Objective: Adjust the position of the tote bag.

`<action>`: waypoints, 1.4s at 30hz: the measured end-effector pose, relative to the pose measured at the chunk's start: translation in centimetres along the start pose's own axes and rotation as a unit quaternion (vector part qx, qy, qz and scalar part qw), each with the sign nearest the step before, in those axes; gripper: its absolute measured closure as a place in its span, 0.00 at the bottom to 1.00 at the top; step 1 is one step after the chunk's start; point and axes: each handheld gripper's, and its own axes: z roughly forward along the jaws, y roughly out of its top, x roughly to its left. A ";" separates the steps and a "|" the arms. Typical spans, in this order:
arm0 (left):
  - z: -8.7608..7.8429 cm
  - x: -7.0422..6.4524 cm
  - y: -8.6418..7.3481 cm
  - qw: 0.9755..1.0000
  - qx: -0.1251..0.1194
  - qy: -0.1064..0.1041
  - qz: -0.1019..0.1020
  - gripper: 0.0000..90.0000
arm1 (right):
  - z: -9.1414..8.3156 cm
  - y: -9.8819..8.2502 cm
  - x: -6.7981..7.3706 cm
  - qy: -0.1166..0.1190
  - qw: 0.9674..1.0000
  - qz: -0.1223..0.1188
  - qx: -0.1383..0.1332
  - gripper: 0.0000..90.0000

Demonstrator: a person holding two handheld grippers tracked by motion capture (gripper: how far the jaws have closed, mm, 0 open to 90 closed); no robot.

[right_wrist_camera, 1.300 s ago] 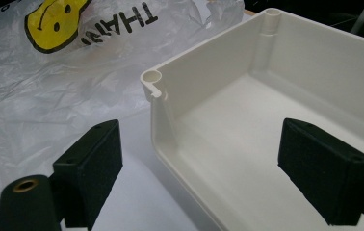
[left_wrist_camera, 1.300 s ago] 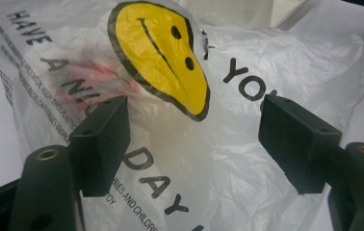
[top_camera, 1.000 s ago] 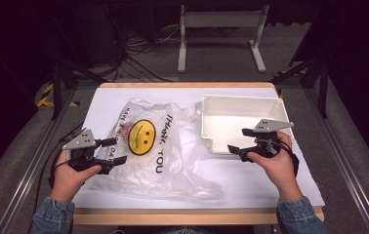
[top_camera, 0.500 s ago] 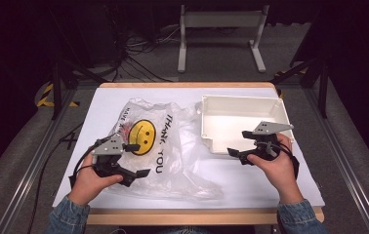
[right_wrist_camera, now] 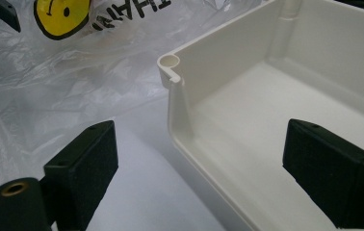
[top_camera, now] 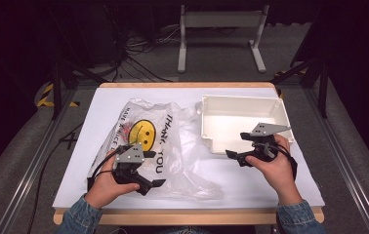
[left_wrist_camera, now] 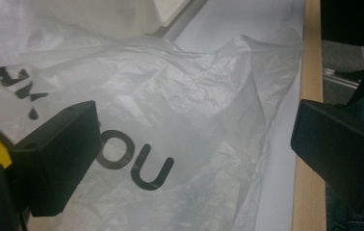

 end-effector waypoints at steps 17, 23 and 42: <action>4.1 -0.7 -0.3 0.997 0.051 0.016 0.050 0.11 | 0.4 -0.1 0.2 0.003 1.000 0.003 0.004 0.13; 3.8 -0.3 -0.5 0.997 0.052 0.002 0.052 0.49 | 0.6 -0.1 0.3 0.006 1.000 0.002 0.007 0.13; -2.2 1.3 -1.8 0.999 0.017 -0.015 0.034 1.00 | 2.6 0.5 2.6 0.080 0.996 -0.004 0.033 0.37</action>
